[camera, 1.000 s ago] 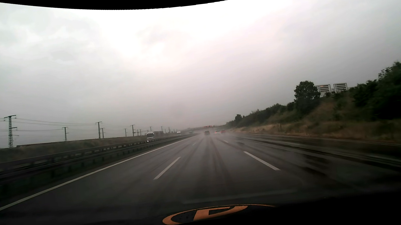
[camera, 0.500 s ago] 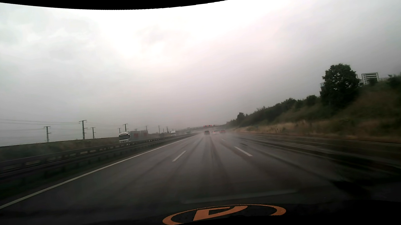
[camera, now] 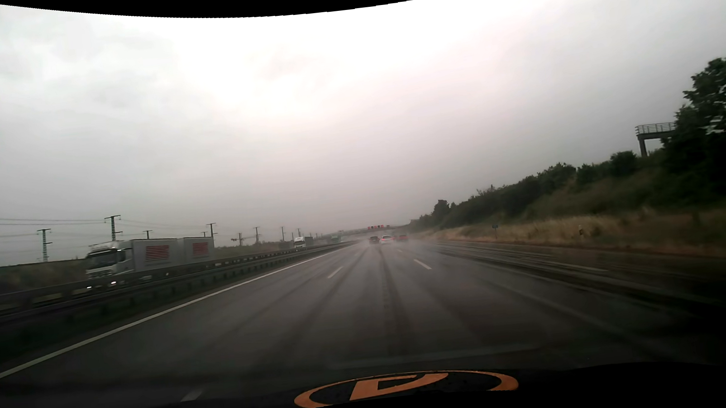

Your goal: Follow the waypoints while adhering to traffic rules and regulations

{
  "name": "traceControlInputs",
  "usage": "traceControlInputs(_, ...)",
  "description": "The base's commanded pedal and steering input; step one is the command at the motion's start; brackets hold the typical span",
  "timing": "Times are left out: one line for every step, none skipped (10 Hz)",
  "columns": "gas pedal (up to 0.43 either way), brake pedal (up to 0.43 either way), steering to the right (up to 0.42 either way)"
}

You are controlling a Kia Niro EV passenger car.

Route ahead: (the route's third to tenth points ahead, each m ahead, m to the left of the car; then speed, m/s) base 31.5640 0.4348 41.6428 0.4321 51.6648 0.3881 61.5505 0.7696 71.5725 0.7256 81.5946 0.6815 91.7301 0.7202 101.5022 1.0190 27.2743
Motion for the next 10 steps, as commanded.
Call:
traceControlInputs(0.039, 0.0, -0.002)
traceControlInputs(0.059, 0.0, -0.002)
traceControlInputs(0.079, 0.0, -0.002)
traceControlInputs(0.098, 0.0, -0.002)
traceControlInputs(0.098, 0.0, -0.003)
traceControlInputs(0.098, 0.0, -0.003)
traceControlInputs(0.098, 0.0, -0.003)
traceControlInputs(0.098, 0.0, -0.003)
traceControlInputs(0.098, 0.0, -0.003)
traceControlInputs(0.098, 0.0, -0.003)
